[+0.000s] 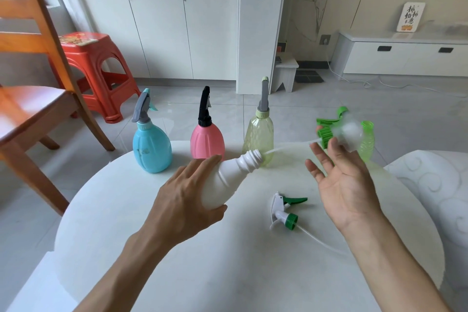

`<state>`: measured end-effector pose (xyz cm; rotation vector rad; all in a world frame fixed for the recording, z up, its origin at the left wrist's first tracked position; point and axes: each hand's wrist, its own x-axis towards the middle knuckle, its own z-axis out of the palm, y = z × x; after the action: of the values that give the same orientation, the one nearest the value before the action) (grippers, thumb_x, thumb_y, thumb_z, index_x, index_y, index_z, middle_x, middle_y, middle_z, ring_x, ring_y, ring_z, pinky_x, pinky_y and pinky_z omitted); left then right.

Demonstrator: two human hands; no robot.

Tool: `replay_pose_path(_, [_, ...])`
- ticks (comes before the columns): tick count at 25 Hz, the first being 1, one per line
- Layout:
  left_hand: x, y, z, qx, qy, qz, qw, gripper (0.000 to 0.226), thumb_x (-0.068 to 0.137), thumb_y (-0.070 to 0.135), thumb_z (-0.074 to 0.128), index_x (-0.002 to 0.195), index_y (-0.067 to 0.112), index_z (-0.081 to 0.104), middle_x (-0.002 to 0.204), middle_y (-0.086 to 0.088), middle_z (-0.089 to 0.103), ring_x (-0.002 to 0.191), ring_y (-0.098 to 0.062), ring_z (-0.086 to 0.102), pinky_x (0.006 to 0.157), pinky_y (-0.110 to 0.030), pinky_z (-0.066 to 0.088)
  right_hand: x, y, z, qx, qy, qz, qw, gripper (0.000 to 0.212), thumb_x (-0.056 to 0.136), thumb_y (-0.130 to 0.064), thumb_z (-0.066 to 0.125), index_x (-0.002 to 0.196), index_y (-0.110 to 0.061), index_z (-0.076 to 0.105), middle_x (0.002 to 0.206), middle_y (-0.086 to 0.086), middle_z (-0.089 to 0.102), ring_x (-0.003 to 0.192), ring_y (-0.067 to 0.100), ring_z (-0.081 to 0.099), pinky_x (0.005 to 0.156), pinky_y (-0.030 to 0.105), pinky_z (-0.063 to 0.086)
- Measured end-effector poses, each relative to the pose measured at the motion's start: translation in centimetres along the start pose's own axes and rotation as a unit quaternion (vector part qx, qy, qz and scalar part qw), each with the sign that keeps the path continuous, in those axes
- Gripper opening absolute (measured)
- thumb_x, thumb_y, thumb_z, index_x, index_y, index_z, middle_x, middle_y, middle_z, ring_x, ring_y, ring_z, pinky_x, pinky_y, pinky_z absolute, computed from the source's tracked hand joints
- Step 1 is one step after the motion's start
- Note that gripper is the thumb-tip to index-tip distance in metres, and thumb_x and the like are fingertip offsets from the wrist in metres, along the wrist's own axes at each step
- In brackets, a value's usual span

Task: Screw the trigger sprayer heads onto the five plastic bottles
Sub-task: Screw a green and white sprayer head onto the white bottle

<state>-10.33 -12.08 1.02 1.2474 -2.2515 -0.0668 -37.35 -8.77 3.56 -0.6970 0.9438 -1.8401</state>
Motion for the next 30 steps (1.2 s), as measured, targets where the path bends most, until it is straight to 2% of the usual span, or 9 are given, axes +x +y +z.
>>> replay_pose_path(4, [-0.1, 1.0, 0.4, -0.02, 0.02, 0.03, 0.999, 0.092, 0.058, 0.035, 0.088, 0.14, 0.018, 0.051, 0.127, 0.004, 0.06, 0.097, -0.023, 0.061, 0.074, -0.035, 0.054, -1.8, 3.1, 1.7, -0.075, -0.088, 0.028, 0.993, 0.038, 0.085, -0.023, 0.071, 0.123, -0.025, 0.066, 0.118, -0.008, 0.074, 0.108, 0.01, 0.066, 0.087, 0.034, 0.048])
replay_pose_path(7, [-0.1, 1.5, 0.4, -0.038, 0.025, 0.027, 0.999, 0.089, 0.059, 0.033, 0.086, 0.139, 0.016, 0.052, 0.129, 0.003, 0.06, 0.101, -0.024, 0.061, 0.077, -0.036, 0.054, -2.5, 4.3, 2.5, -0.094, -0.122, 0.019, 0.988, 0.03, 0.084, -0.019, 0.068, 0.112, -0.03, 0.073, 0.109, -0.005, 0.076, 0.102, 0.01, 0.068, 0.08, 0.028, 0.052])
replay_pose_path(12, [-0.5, 1.9, -0.3, -0.07, 0.012, 0.017, 0.997, 0.089, 0.057, 0.034, 0.086, 0.139, 0.021, 0.052, 0.126, 0.008, 0.061, 0.095, -0.02, 0.061, 0.072, -0.033, 0.054, -1.8, 2.9, 2.2, -0.145, -0.189, -0.023, 0.971, 0.033, 0.085, -0.018, 0.07, 0.116, -0.03, 0.072, 0.118, -0.001, 0.075, 0.109, 0.012, 0.067, 0.089, 0.025, 0.051])
replay_pose_path(15, [-0.5, 1.8, -0.8, -0.093, -0.003, 0.01, 0.996, 0.088, 0.057, 0.037, 0.084, 0.138, 0.025, 0.052, 0.122, 0.013, 0.061, 0.089, -0.015, 0.059, 0.069, -0.029, 0.051, -1.3, 2.2, 1.9, -0.169, -0.235, -0.009, 0.957, 0.037, 0.084, -0.023, 0.071, 0.12, -0.032, 0.07, 0.123, 0.001, 0.072, 0.117, 0.016, 0.064, 0.091, 0.028, 0.05])
replay_pose_path(20, [-0.5, 2.2, -0.8, -0.149, -0.028, -0.012, 0.988, 0.087, 0.056, 0.043, 0.082, 0.135, 0.039, 0.047, 0.115, 0.024, 0.057, 0.083, -0.006, 0.055, 0.066, -0.023, 0.051, -0.9, 2.0, 2.1, -0.118, -0.246, 0.04, 0.961, 0.046, 0.074, -0.043, 0.084, 0.115, -0.023, 0.074, 0.117, 0.003, 0.073, 0.115, 0.023, 0.063, 0.097, 0.041, 0.049])
replay_pose_path(22, [-0.5, 2.4, -0.7, -0.18, -0.035, -0.027, 0.983, 0.086, 0.055, 0.044, 0.083, 0.132, 0.044, 0.045, 0.113, 0.025, 0.057, 0.085, -0.008, 0.059, 0.067, -0.023, 0.053, -1.0, 2.1, 2.4, -0.1, -0.257, 0.032, 0.961, 0.043, 0.076, -0.043, 0.082, 0.112, -0.021, 0.075, 0.114, 0.0, 0.074, 0.115, 0.021, 0.064, 0.094, 0.037, 0.05])
replay_pose_path(25, [-0.4, 2.4, -0.8, -0.237, -0.064, -0.035, 0.969, 0.083, 0.055, 0.042, 0.085, 0.129, 0.046, 0.048, 0.111, 0.022, 0.062, 0.089, -0.01, 0.064, 0.066, -0.024, 0.055, -0.9, 1.4, 2.6, -0.066, -0.281, 0.04, 0.957, 0.037, 0.08, -0.037, 0.08, 0.112, -0.019, 0.074, 0.115, 0.005, 0.074, 0.115, 0.024, 0.065, 0.094, 0.036, 0.05])
replay_pose_path(28, [-0.1, 2.5, -1.0, -0.318, -0.122, -0.042, 0.939, 0.08, 0.056, 0.033, 0.088, 0.128, 0.041, 0.052, 0.109, 0.013, 0.065, 0.091, -0.015, 0.067, 0.061, -0.028, 0.06, -0.8, 0.4, 2.5, -0.047, -0.332, 0.06, 0.94, 0.034, 0.087, -0.03, 0.074, 0.118, -0.016, 0.072, 0.12, 0.008, 0.073, 0.116, 0.024, 0.065, 0.092, 0.035, 0.051])
replay_pose_path(30, [-0.1, 2.6, -1.0, -0.336, -0.137, -0.047, 0.931, 0.08, 0.056, 0.032, 0.088, 0.127, 0.039, 0.053, 0.109, 0.011, 0.065, 0.091, -0.017, 0.067, 0.058, -0.028, 0.06, -0.8, 0.0, 2.4, -0.047, -0.338, 0.069, 0.937, 0.035, 0.086, -0.03, 0.075, 0.118, -0.016, 0.072, 0.121, 0.01, 0.072, 0.116, 0.025, 0.065, 0.091, 0.036, 0.052])
